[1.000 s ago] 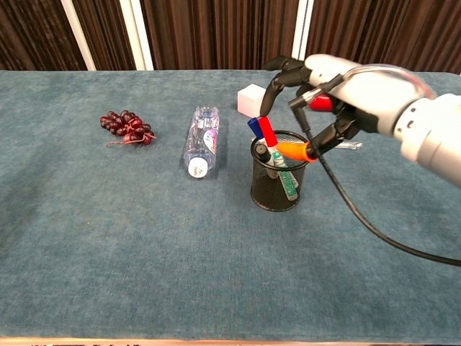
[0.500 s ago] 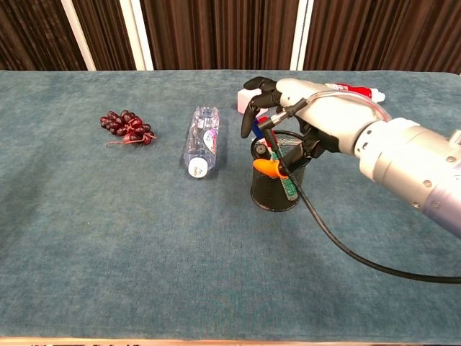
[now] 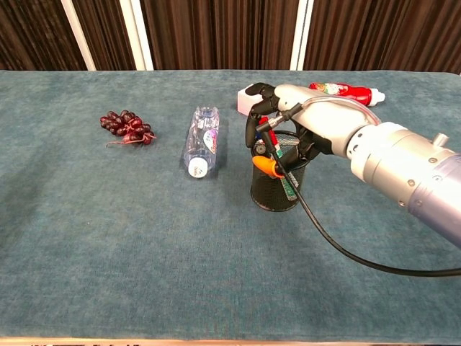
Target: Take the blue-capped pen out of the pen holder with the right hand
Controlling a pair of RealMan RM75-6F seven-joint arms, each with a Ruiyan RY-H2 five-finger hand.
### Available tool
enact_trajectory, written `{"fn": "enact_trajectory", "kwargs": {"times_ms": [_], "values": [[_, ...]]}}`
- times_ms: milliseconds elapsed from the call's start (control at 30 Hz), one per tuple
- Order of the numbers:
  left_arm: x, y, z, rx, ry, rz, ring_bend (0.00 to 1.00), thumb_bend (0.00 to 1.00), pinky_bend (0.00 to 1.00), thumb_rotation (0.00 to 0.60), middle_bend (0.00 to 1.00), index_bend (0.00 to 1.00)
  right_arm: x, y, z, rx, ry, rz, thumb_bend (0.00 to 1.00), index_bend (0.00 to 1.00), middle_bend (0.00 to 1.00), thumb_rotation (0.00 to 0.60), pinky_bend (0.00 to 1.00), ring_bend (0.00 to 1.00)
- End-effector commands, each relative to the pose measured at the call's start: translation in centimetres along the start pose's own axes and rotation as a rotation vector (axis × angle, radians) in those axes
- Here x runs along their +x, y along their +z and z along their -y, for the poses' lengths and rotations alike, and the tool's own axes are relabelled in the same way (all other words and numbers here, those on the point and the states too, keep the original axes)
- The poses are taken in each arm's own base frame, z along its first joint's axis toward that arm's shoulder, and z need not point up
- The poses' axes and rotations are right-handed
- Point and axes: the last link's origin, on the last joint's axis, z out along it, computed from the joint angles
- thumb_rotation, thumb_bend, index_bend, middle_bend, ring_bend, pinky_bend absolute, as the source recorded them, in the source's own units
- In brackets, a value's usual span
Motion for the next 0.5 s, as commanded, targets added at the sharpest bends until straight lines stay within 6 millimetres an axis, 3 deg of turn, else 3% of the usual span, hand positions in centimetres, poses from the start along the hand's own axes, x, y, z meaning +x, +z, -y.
{"fn": "enact_trajectory", "kwargs": {"times_ms": [33,500], "values": [[0.00,0.03,0.00,0.001,0.000,0.001,0.04,0.44,0.10,0.600,0.03,0.16,-0.08,0.06,-0.02,-0.001,0.002,-0.001,0.46,0.49,0.00,0.600,0.17,0.00],[0.01,0.07,0.00,0.002,0.003,0.002,0.04,0.44,0.10,0.600,0.03,0.16,-0.44,0.36,-0.74,-0.024,0.011,0.001,0.46,0.49,0.00,0.600,0.17,0.00]]}}
